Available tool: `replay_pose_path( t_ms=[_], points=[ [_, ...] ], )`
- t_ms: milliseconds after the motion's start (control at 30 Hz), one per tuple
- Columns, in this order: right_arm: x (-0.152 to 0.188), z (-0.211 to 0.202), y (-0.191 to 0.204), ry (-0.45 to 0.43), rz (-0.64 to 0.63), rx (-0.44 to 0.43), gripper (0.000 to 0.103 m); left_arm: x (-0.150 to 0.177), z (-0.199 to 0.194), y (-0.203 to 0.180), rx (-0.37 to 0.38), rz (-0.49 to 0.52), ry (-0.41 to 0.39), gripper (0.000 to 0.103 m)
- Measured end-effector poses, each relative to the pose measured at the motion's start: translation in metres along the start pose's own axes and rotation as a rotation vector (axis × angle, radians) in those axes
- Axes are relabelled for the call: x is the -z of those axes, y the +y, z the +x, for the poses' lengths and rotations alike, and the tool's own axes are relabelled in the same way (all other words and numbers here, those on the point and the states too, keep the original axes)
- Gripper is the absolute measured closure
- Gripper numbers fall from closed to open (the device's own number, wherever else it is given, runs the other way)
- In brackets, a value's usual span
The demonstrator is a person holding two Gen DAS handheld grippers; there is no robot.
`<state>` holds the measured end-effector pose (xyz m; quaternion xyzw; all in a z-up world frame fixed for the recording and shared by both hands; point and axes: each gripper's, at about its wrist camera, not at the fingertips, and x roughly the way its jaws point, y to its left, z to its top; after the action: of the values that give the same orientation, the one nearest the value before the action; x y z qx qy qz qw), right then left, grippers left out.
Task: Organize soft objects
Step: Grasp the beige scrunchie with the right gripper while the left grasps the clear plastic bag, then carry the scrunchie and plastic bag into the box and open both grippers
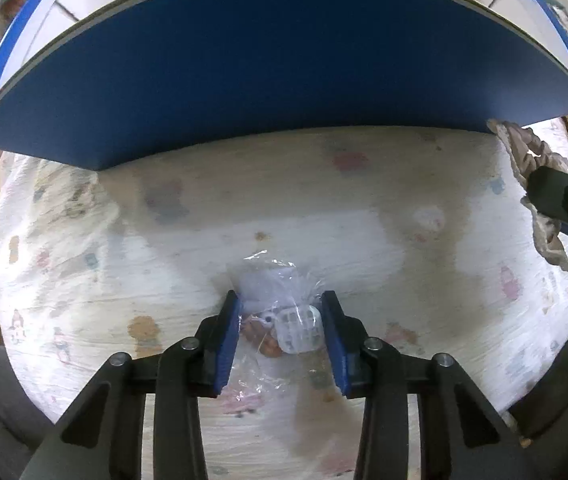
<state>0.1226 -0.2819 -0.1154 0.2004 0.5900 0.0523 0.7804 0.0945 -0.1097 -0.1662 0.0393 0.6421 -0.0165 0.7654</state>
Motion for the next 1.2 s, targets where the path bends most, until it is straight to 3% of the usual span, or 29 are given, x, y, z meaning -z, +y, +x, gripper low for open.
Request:
replay_pose_path(
  t_ms=[300, 433, 567, 700, 833, 967, 1200],
  points=[
    [0.004, 0.006, 0.01, 0.017, -0.047, 0.015, 0.085, 0.001, -0.001, 0.043, -0.077, -0.045, -0.004, 0.067],
    [0.005, 0.009, 0.015, 0.024, -0.072, 0.022, 0.085, -0.001, -0.011, 0.077, -0.064, -0.136, -0.009, 0.068],
    [0.006, 0.009, 0.023, 0.032, -0.104, 0.007, 0.085, -0.001, -0.04, 0.097, -0.092, -0.148, -0.093, 0.068],
    [0.011, -0.001, 0.035, 0.012, -0.158, -0.022, 0.085, -0.002, -0.068, 0.114, -0.074, -0.182, -0.156, 0.068],
    [0.016, -0.026, 0.045, -0.059, -0.197, -0.11, 0.085, -0.005, -0.099, 0.108, -0.049, -0.224, -0.213, 0.068],
    [0.019, -0.066, 0.061, -0.197, -0.263, -0.2, 0.085, -0.016, -0.13, 0.119, -0.038, -0.234, -0.292, 0.068],
    [-0.003, -0.108, 0.079, -0.355, -0.325, -0.274, 0.085, -0.052, -0.161, 0.123, -0.056, -0.216, -0.405, 0.068]
  ],
)
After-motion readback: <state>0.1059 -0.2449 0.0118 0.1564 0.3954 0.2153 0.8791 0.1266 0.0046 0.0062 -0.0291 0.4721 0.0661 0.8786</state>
